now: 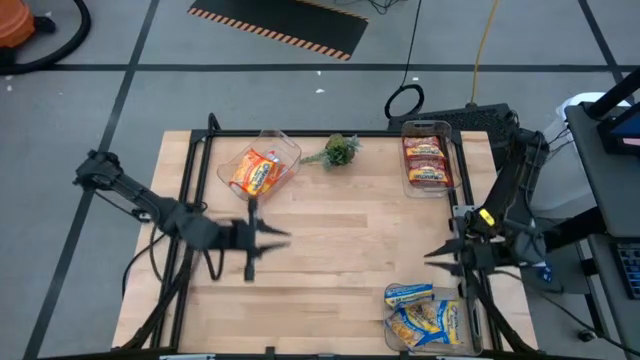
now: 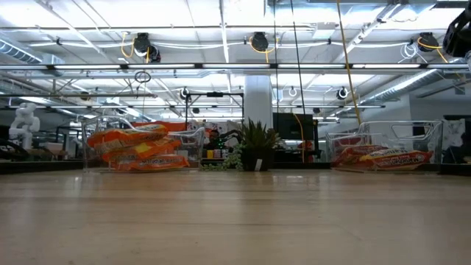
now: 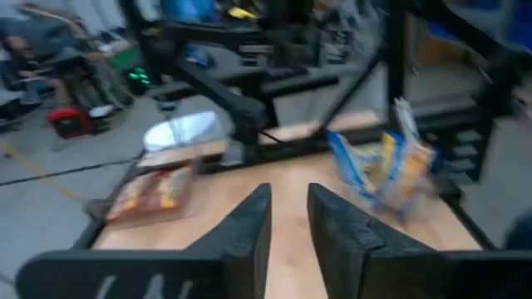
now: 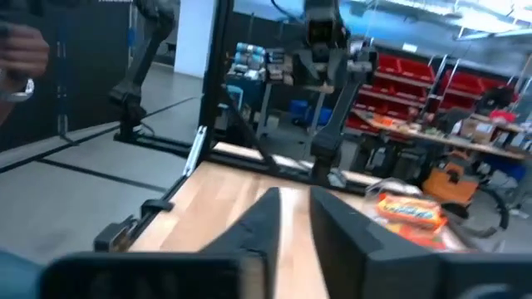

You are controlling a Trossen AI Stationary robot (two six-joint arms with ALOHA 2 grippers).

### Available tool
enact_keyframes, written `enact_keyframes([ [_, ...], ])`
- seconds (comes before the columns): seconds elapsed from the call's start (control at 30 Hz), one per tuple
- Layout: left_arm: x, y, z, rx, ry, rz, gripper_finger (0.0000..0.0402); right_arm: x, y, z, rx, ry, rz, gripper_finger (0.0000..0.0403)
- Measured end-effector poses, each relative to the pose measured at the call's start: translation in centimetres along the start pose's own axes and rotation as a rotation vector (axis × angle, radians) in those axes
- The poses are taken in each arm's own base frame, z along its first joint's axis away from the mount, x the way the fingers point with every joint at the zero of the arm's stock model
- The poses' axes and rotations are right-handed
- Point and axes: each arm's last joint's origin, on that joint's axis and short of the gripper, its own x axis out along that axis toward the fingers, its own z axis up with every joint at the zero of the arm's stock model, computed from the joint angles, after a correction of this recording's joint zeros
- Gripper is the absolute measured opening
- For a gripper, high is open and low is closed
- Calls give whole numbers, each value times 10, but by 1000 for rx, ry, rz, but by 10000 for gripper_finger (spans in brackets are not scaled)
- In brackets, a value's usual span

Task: Sort Maruchan noodles
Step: Return to Home Position

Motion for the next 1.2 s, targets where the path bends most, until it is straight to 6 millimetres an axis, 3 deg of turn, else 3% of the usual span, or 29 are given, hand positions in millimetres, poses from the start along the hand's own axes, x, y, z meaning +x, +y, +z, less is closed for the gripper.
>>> enact_keyframes([
  [0.13,-19,26,-23,-44,-37,64,76,-3,-16,7,-24,-40,24,7],
  [0.4,-45,49,-64,-121,-85,44,75,-2,-40,3,-80,-33,48,1],
  [0.63,-45,56,-88,-83,-33,70,75,4,-48,-8,-82,39,46,1],
  [0.77,-43,54,-101,-48,0,49,60,8,-46,-25,-77,79,75,0],
  [0.93,-43,51,-111,1,41,19,9,11,-48,-49,-80,125,36,0],
  [1.2,-50,65,-111,-17,44,119,5,8,-58,-72,-92,134,-27,0],
])
